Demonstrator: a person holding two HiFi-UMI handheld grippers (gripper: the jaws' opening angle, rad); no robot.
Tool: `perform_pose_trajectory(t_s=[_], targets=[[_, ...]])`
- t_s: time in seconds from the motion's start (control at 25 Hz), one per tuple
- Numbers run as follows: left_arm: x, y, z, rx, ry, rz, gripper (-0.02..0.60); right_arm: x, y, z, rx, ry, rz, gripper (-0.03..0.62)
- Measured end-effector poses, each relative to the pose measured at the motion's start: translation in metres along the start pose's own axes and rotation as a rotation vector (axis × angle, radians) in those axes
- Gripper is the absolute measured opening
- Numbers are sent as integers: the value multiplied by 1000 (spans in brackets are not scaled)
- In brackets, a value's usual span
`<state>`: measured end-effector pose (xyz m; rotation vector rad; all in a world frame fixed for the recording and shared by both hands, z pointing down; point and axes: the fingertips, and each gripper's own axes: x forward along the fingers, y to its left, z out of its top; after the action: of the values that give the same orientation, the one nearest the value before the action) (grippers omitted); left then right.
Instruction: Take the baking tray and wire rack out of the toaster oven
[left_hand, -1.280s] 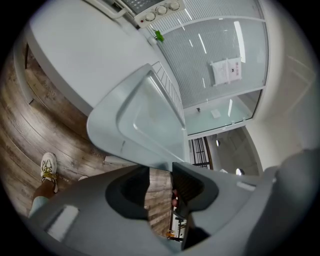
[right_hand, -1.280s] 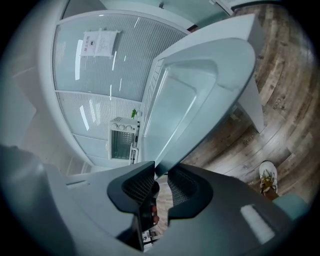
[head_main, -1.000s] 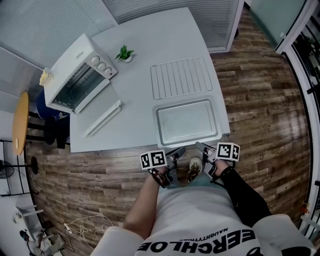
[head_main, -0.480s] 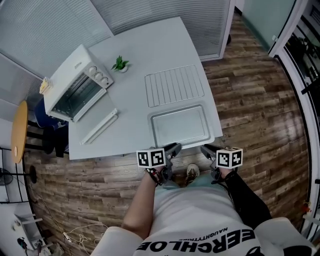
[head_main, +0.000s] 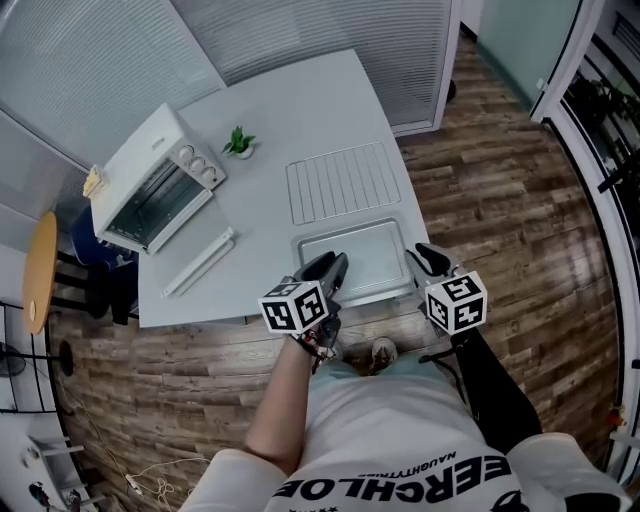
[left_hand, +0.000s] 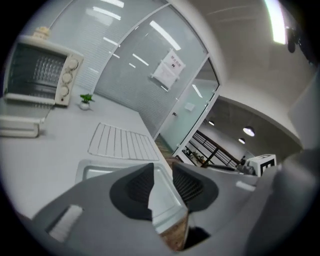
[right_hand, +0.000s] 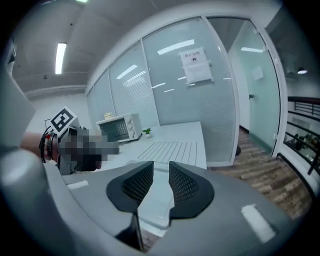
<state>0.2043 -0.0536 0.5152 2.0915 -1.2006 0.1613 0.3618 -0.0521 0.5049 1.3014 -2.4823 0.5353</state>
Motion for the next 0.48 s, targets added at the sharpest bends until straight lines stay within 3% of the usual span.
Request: perform_pose_trajectory(t_s=[0.16,0.48], targets=[[-12,-5,37,151,-90,78,161,-4,-1,41,-64,-82,-23,84],[-50,-13,104,376,-262,224,161,-8,10,103,-173,-195,-35,93]])
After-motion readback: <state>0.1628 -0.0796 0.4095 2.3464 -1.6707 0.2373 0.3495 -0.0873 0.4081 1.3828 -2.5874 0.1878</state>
